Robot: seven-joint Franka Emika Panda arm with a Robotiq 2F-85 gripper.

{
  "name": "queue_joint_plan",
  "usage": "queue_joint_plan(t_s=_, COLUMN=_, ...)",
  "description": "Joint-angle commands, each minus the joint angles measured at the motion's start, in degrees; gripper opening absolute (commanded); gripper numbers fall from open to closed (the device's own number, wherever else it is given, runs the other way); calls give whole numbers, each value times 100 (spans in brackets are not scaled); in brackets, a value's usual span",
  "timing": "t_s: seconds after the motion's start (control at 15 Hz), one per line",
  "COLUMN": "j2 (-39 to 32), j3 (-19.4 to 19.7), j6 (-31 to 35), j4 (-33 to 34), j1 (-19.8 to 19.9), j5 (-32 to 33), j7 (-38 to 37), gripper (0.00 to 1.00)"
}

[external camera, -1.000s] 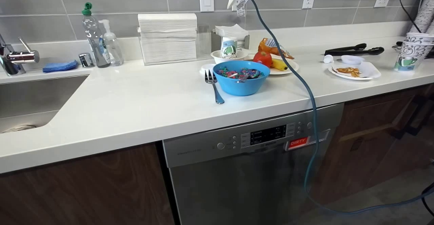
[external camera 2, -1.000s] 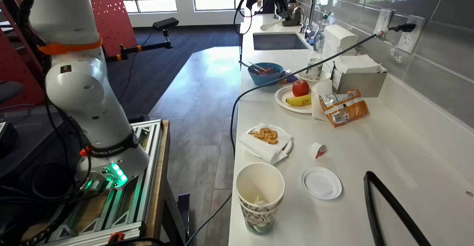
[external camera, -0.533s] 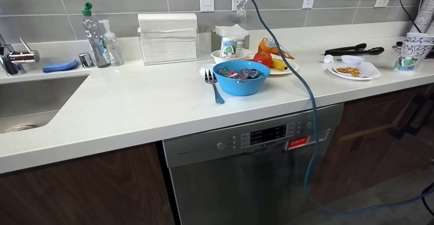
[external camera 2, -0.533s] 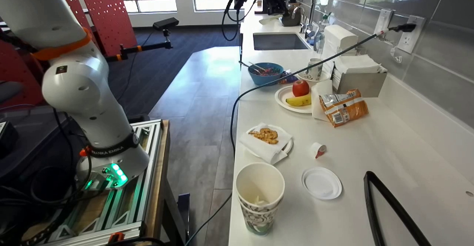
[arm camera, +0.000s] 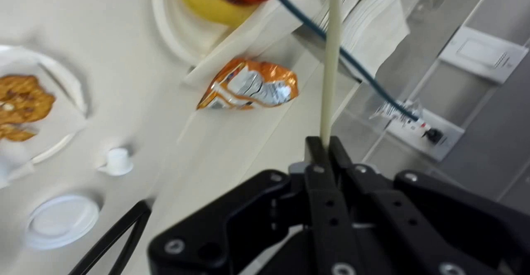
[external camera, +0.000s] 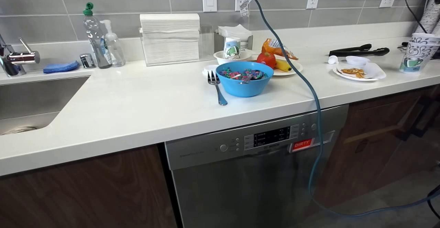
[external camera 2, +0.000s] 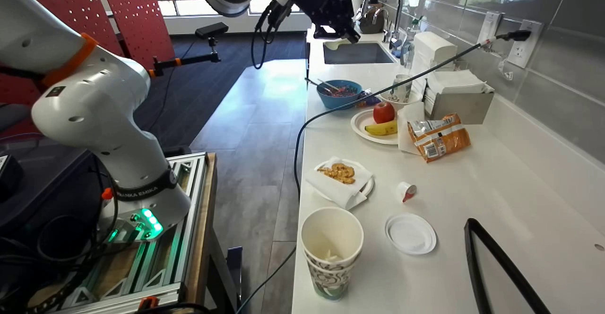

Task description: Move the fork from the bowl to the cup

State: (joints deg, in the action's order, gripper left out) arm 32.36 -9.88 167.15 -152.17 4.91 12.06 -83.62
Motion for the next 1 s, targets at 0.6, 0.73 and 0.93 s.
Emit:
queue_joint_plan(t_s=0.6, j2=2032, j3=-217, j6=-1701, j4=-575, j1=1116, j5=233, j7=151, gripper=5)
queue_joint_plan(t_s=0.73, j2=2007, j3=-217, j6=-1702, j4=-578, j1=1116, j5=237, j7=150, gripper=5)
queue_joint_plan(t_s=0.93, j2=1991, j3=-374, j6=-1535, j4=-529, j1=1575, j5=505, j7=148, gripper=1)
